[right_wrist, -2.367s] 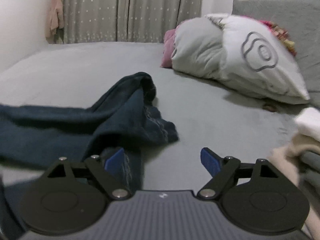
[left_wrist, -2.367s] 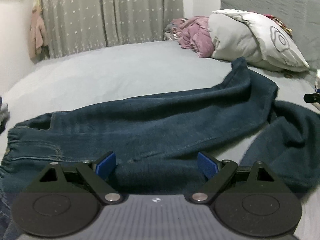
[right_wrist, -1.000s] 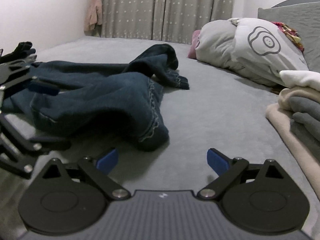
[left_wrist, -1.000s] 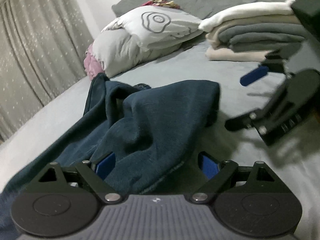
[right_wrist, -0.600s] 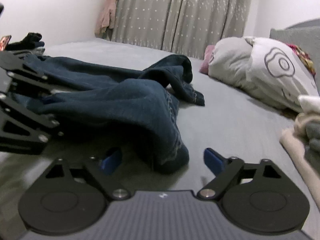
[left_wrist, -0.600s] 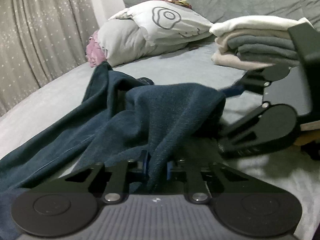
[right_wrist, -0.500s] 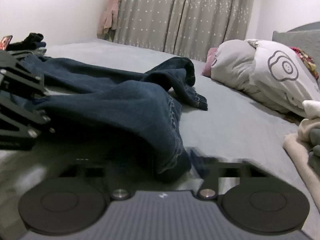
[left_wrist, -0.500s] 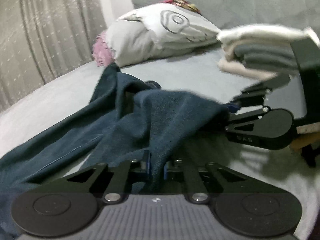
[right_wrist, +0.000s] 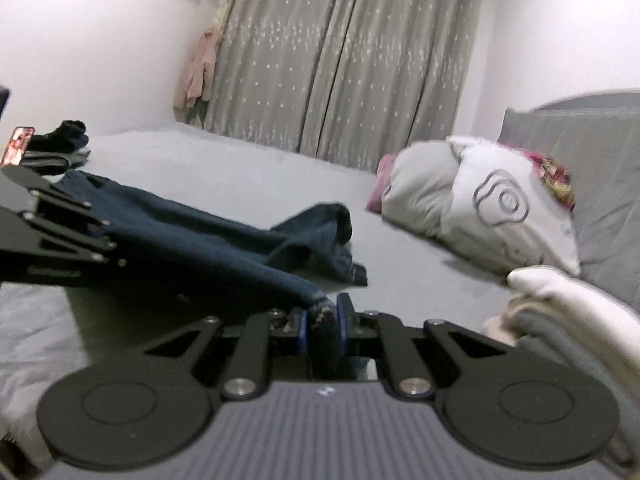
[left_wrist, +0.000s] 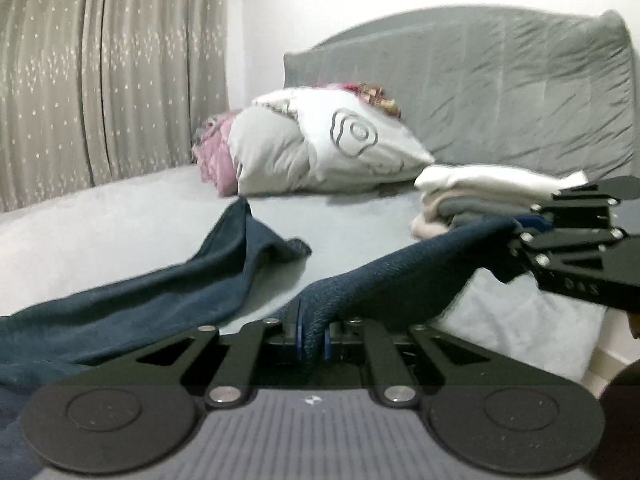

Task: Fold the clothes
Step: 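Grasp the leg hem with both grippers and lift it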

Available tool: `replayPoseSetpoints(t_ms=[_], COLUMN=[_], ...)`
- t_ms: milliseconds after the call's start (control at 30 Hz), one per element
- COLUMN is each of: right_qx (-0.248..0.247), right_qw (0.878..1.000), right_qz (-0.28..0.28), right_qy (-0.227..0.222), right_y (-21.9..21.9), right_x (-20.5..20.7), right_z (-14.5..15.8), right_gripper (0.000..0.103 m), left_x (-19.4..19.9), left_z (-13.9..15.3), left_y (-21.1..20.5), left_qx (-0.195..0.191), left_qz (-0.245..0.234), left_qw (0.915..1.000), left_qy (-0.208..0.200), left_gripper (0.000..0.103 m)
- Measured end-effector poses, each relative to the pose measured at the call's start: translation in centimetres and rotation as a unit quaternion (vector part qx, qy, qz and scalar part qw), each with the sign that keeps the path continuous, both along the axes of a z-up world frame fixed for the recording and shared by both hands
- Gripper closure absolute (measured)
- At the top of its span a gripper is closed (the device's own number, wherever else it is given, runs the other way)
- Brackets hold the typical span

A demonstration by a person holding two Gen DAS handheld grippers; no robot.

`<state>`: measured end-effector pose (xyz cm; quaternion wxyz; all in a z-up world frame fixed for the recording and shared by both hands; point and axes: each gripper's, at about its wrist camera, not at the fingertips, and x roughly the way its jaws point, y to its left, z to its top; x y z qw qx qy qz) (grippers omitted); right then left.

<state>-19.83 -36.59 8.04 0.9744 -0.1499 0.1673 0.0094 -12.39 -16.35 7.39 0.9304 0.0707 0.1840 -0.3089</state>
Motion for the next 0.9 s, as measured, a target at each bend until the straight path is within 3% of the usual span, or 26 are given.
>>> replayPoseSetpoints(t_ms=[133,300,467,600,900], right_qx=[-0.045,-0.061,-0.069,-0.061,-0.017], right_qw=[0.999,0.998,0.997,0.998,0.996], right_qz=[0.007,0.022,0.018,0.002,-0.056], right_qy=[0.0,-0.001,0.009,0.022,0.066], right_y=[3.4,6.6,8.3,7.7,1.2], right_x=[-3.7,-6.8,-7.7,-7.1,-1.9], right_z=[1.9,4.0,4.7,4.3,1.3], right_gripper=[0.092,0.093,0.093,0.093,0.092], left_x=[-2.0,-3.6,-3.5,-2.1,4.3], left_z=[1.5,2.8,2.7,2.0,-0.7], left_y=[2.9,5.8,6.1,3.9,-3.3], left_qx=[-0.024,-0.053,-0.054,-0.037,0.004], left_qz=[-0.003,-0.01,-0.018,-0.036,-0.055], left_qw=[0.9996,0.9984,0.9982,0.9986,0.9985], left_qy=[-0.011,-0.018,-0.015,-0.01,0.006], left_gripper=[0.094,0.094,0.094,0.094,0.092])
